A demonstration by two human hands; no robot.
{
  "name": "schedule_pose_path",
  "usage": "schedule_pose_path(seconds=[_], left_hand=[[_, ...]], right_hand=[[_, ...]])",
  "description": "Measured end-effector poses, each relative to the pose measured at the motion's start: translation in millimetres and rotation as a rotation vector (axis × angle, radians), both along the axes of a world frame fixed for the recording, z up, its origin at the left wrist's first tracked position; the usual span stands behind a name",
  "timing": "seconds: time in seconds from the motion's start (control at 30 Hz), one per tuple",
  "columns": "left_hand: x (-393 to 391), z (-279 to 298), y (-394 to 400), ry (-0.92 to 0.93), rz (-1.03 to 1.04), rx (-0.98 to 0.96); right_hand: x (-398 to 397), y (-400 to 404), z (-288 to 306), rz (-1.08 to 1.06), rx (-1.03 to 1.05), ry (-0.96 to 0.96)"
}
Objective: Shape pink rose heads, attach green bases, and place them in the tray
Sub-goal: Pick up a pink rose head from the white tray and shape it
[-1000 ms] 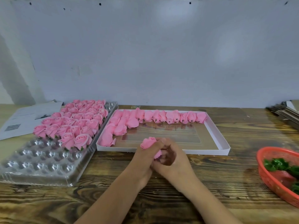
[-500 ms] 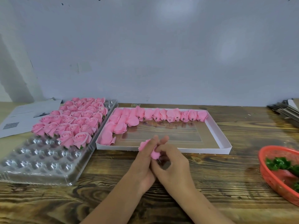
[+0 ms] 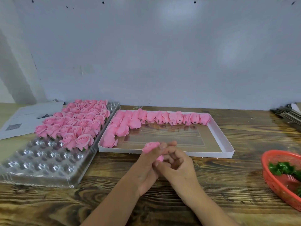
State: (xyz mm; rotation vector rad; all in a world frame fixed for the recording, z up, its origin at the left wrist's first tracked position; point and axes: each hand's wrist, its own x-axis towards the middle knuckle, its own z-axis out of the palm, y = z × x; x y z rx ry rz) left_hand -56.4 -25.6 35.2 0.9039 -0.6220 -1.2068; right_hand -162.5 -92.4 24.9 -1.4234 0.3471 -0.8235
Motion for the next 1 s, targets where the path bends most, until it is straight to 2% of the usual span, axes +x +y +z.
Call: schedule_pose_path(seconds=[0.33, 0.4, 0.47, 0.57, 0.67, 0.83, 1.0], left_hand=[[-2.7, 0.3, -0.3, 0.001, 0.167, -0.001], [-5.2, 0.2, -0.6, -0.018, 0.206, 0.021], [-7.3, -0.3, -0.8, -0.016, 0.233, 0.032], [-10.3, -2.7, -2.1, -0.003, 0.261, 0.042], [-9.9, -3.1, -3.7, 0.027, 0.272, 0.039], [-5.7, -3.1, -4.3, 0.072, 0.268, -0.003], [-5.5, -1.5, -3.8, 0.0, 0.316, -0.012]], right_hand=[[2.0, 0.4, -2.5, 0.037, -0.063, 0.006], [1.4, 3.3, -6.9, 0.003, -0.16, 0.075], [0.7, 5.9, -10.9, -0.083, -0.344, 0.188], [1.6, 7.1, -11.3, -0.169, -0.495, 0.224], [1.5, 6.4, -7.6, -0.14, -0.418, 0.21], [-0.3, 0.3, -0.4, 0.032, -0.209, 0.151], [-0.9, 1.4, 0.9, 0.1, -0.062, 0.117]])
